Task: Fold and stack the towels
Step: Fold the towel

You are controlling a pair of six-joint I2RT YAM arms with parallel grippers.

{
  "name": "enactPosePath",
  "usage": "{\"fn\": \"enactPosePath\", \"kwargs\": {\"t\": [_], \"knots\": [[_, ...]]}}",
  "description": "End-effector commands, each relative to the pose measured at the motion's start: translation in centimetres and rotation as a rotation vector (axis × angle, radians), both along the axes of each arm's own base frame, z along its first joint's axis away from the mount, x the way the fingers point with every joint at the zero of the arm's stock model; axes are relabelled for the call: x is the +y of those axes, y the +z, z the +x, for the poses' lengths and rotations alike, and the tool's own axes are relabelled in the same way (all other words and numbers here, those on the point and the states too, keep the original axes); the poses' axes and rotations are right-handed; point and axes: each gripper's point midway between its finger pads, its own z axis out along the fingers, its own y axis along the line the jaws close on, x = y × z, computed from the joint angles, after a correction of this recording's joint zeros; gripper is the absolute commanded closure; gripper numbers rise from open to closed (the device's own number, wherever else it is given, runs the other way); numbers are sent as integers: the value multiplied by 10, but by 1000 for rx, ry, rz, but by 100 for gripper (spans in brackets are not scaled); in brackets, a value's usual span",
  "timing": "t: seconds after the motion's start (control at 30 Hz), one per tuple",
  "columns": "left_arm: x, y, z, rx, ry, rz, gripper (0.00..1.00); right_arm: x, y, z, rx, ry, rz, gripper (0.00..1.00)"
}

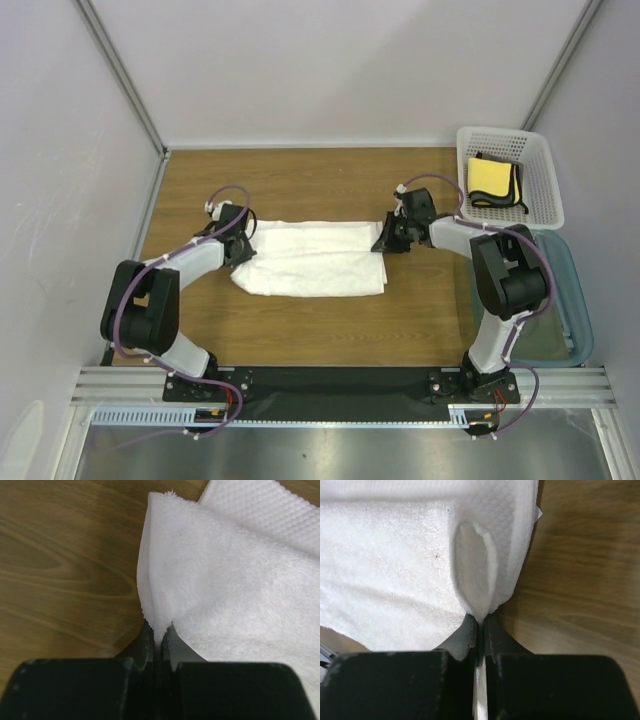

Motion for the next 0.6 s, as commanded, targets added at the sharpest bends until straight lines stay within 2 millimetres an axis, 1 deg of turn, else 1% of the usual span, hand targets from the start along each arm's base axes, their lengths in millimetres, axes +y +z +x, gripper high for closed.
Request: {"fn": "enactPosePath", "kwargs": {"t": [0.0, 0.07, 0.13, 0.17, 0.2, 0.23, 0.27, 0.3, 0.33, 0.37, 0.4, 0.43, 0.47, 0.5, 0.53, 0.57], "knots": [[51, 3, -24, 49, 108, 184, 99, -21, 10, 4, -48, -95, -59, 100], [53, 4, -26, 56, 106, 189, 96, -27, 12, 4, -63, -94, -92, 100], [53, 5, -24, 58, 108, 190, 90, -31, 17, 6, -69, -83, -126, 93], [53, 6, -23, 58, 109, 193, 88, -33, 18, 6, -72, -59, -145, 88], [54, 9, -21, 63, 108, 199, 86, -34, 18, 1, -43, -36, -153, 75], [54, 10, -19, 67, 102, 206, 80, -30, 33, 12, -66, -21, -139, 67], [54, 13, -17, 69, 98, 214, 75, -33, 39, 15, -72, 2, -148, 58], [55, 20, -12, 70, 94, 223, 68, -34, 46, 14, -63, 14, -157, 45], [55, 24, -10, 71, 95, 231, 54, -32, 65, 26, -106, 14, -153, 37], [56, 30, -7, 63, 98, 237, 49, -36, 76, 33, -132, 6, -162, 30], [54, 41, 1, 38, 94, 231, 45, -40, 90, 37, -161, 6, -171, 22], [52, 50, 4, 19, 90, 221, 31, -45, 115, 53, -224, -20, -176, 20], [47, 59, 8, -7, 76, 196, 25, -49, 128, 60, -251, -34, -178, 18], [43, 68, 13, -34, 55, 181, 21, -63, 143, 69, -287, -67, -185, 15], [42, 76, 15, -56, 51, 171, 14, -73, 157, 79, -325, -96, -195, 13], [40, 88, 16, -88, 49, 156, 7, -84, 180, 93, -383, -131, -203, 12]]}}
